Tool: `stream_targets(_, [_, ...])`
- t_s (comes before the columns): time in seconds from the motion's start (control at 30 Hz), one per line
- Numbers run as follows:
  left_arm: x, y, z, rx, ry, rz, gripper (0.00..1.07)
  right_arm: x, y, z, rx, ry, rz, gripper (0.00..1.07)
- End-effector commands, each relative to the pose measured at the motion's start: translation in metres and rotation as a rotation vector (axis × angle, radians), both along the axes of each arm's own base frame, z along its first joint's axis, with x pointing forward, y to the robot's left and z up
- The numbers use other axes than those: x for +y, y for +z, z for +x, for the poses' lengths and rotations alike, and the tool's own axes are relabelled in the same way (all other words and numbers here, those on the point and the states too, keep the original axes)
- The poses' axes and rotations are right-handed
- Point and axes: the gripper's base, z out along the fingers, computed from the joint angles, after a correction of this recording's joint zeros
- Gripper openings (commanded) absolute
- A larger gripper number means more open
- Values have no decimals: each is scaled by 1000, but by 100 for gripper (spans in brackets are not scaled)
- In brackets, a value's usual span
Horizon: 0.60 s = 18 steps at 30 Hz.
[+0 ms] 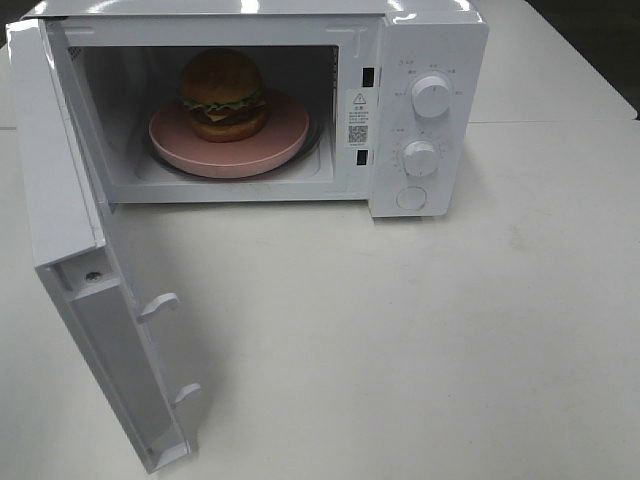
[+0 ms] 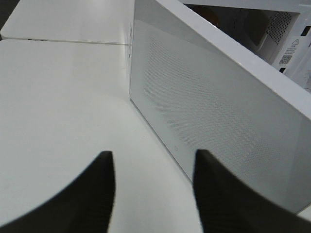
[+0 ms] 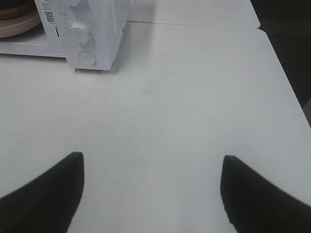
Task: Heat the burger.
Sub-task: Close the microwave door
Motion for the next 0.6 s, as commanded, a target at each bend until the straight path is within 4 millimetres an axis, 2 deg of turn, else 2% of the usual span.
stream_targets(0.03, [0, 3, 18, 25, 10, -13, 0, 0, 0, -3, -35, 1, -6, 75])
stream_targets(0.1, [1, 2, 23, 41, 12, -2, 0, 0, 0, -3, -35, 1, -6, 75])
stream_targets(0.13, [2, -2, 34, 67, 20, 16, 0, 0, 0, -3, -35, 1, -6, 75])
stream_targets(0.23, [3, -6, 39, 76, 24, 25, 0, 0, 0, -3, -35, 1, -6, 75])
stream_targets(0.3, [5, -21, 58, 58, 39, 63, 0, 0, 0, -3, -35, 1, -6, 75])
stream_targets(0.33, [5, -21, 58, 58, 39, 63, 0, 0, 0, -3, -35, 1, -6, 75])
stream_targets(0.4, [6, -31, 70, 23, 50, 63, 0, 0, 0, -3, -35, 1, -6, 75])
stream_targets(0.5, [6, -34, 74, 5, 54, 62, 0, 0, 0, -3, -35, 1, -6, 75])
stream_targets(0.6, [10, -46, 85, -99, 94, 71, 0, 0, 0, -3, -35, 1, -6, 75])
